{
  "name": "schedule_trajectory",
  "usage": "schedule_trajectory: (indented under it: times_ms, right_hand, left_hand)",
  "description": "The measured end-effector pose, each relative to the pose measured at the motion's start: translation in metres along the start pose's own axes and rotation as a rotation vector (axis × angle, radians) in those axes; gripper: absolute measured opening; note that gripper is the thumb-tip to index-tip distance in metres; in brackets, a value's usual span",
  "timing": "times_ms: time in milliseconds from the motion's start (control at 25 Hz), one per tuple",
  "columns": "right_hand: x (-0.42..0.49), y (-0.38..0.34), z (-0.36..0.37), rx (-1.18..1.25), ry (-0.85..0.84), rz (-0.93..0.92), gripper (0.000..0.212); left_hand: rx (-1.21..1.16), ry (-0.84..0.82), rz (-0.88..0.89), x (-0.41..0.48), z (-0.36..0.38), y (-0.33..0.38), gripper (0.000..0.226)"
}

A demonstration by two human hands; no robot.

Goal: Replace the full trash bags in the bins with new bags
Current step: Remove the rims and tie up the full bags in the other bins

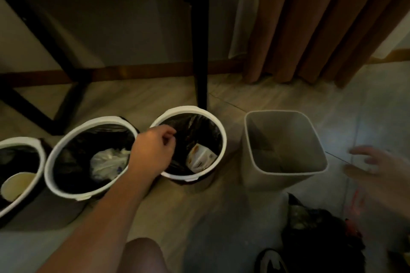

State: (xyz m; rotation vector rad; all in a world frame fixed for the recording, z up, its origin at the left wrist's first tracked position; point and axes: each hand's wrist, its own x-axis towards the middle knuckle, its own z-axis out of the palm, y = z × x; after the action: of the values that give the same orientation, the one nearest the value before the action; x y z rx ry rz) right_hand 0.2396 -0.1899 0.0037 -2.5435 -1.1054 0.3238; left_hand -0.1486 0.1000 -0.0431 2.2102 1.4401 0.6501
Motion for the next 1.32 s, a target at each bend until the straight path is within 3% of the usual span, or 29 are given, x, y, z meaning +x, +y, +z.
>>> schedule_trajectory:
  times_ms: [80,200,320,400,480,640,880,1160,1320]
  right_hand:
    - [0.010,-0.071,0.023,0.054,-0.204,-0.186,0.033]
    - [0.015,-0.159,0.076,-0.065,-0.447,-0.594,0.026]
    - [0.004,-0.226,0.126,-0.151,-0.487,-0.875,0.038]
    - [-0.001,-0.250,0.157,-0.301,-0.481,-0.966,0.046]
    - [-0.008,-0.259,0.181,-0.455,-0.508,-0.998,0.044]
    - [-0.006,-0.262,0.197,-0.461,-0.490,-0.959,0.022]
    - [0.001,-0.259,0.187,-0.276,-0.490,-1.012,0.029]
    - [0.017,-0.280,0.144,0.045,-0.359,-1.003,0.027]
    - [0.043,-0.303,0.105,0.269,-0.249,-0.933,0.018]
  left_hand:
    - [0.002,-0.007,-0.190,-0.012,-0.014,-0.025,0.006]
    - [0.027,-0.214,-0.449,-0.024,-0.013,-0.055,0.029]
    - [-0.005,-0.398,-0.536,-0.040,-0.007,-0.068,0.047]
    - [-0.075,-0.440,-0.557,-0.053,0.003,-0.069,0.039]
    - [-0.184,-0.421,-0.586,-0.065,0.013,-0.070,0.023]
    - [-0.374,-0.385,-0.643,-0.073,0.018,-0.068,0.008]
    - [-0.671,-0.347,-0.772,-0.072,0.030,-0.068,0.024]
    - [-0.866,-0.166,-0.867,-0.063,0.049,-0.070,0.015]
    - [-0.904,-0.180,-0.936,-0.062,0.052,-0.073,0.009]
